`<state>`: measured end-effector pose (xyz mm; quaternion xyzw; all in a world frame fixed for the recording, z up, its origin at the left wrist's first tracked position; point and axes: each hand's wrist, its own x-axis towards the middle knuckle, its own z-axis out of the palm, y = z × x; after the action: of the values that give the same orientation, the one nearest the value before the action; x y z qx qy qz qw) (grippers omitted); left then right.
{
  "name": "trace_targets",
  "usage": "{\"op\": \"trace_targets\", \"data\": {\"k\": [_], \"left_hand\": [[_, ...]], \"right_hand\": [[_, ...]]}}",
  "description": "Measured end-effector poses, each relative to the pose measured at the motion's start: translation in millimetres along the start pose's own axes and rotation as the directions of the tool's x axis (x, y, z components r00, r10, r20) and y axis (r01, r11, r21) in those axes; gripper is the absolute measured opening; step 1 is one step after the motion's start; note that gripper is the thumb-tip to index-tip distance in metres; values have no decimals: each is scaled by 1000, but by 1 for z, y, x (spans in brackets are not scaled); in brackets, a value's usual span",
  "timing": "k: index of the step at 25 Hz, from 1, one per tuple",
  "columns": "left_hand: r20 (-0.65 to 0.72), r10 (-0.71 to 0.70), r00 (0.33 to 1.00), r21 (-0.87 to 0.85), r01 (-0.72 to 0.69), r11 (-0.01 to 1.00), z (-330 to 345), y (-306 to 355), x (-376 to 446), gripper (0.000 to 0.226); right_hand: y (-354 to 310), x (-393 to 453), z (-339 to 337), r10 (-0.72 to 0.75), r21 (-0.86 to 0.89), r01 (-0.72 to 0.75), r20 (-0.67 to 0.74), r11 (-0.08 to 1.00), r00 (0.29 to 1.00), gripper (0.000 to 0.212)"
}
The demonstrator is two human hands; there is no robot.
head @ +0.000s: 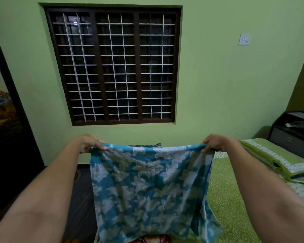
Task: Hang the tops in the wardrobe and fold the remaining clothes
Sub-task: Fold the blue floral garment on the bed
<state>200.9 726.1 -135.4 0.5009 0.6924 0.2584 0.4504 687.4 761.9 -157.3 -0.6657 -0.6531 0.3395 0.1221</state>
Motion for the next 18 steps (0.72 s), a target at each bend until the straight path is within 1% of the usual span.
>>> {"op": "trace_targets", "data": {"k": [1,2,3,4,5,6,7,8,9,10,11,12,14,15,16,17,18], "left_hand": [[7,11,1000,68,-12,998,-3,4,-1,32],[-11,48,999,123,-46,991,-5,9,-2,27],[-77,119,990,171,-104,980,-5,14,-3,20],[-204,211,956,212,-168,963,-7,20,-5,21],[-348,309,885,251,-229,940,-9,24,-3,23],[-446,380,810,281,-276,919,-11,25,0,21],[-482,416,771,314,-291,904,-11,25,3,20],[-466,447,764,398,-270,877,-8,26,0,21],[-422,446,789,495,-212,843,-5,23,3,25],[-399,432,808,560,-158,813,0,20,5,29],[-417,442,794,582,-140,801,3,20,9,28],[-447,472,760,584,-151,797,5,23,6,25],[-484,520,703,571,-196,797,3,28,10,19],[-478,517,710,587,-180,789,1,28,12,19],[-456,510,730,615,-156,773,1,26,16,20],[-444,502,743,642,-127,756,2,22,19,21],[-451,499,740,664,-94,741,4,18,22,21]], "right_hand": [[-4,-1,-4,-19,-84,15,-48,996,999,10],[-8,-4,-9,-57,-155,39,-110,987,992,7],[-14,-6,-14,-99,-207,58,-196,977,976,7],[-18,-6,-21,-143,-209,79,-315,975,938,16],[-21,-5,-29,-137,-112,96,-456,989,879,23],[-26,-10,-32,-103,-5,124,-582,992,806,25],[-28,-10,-35,-44,56,108,-660,993,750,26],[-31,-11,-35,-7,11,19,-673,1000,739,26],[-28,-11,-31,30,-62,-92,-647,994,762,30],[-27,-15,-26,47,-113,-150,-627,982,777,31],[-25,-15,-23,26,-106,-122,-639,987,768,32],[-23,-20,-20,-2,-81,-70,-667,994,745,32],[-16,-20,-20,-33,-52,-9,-743,999,668,27],[-14,-19,-21,-30,-55,-17,-749,998,662,25],[-13,-18,-20,-32,-85,-45,-731,995,681,22],[-10,-14,-18,-9,-82,-72,-717,994,697,18],[-7,-11,-15,24,-55,-92,-720,994,693,16]]}}
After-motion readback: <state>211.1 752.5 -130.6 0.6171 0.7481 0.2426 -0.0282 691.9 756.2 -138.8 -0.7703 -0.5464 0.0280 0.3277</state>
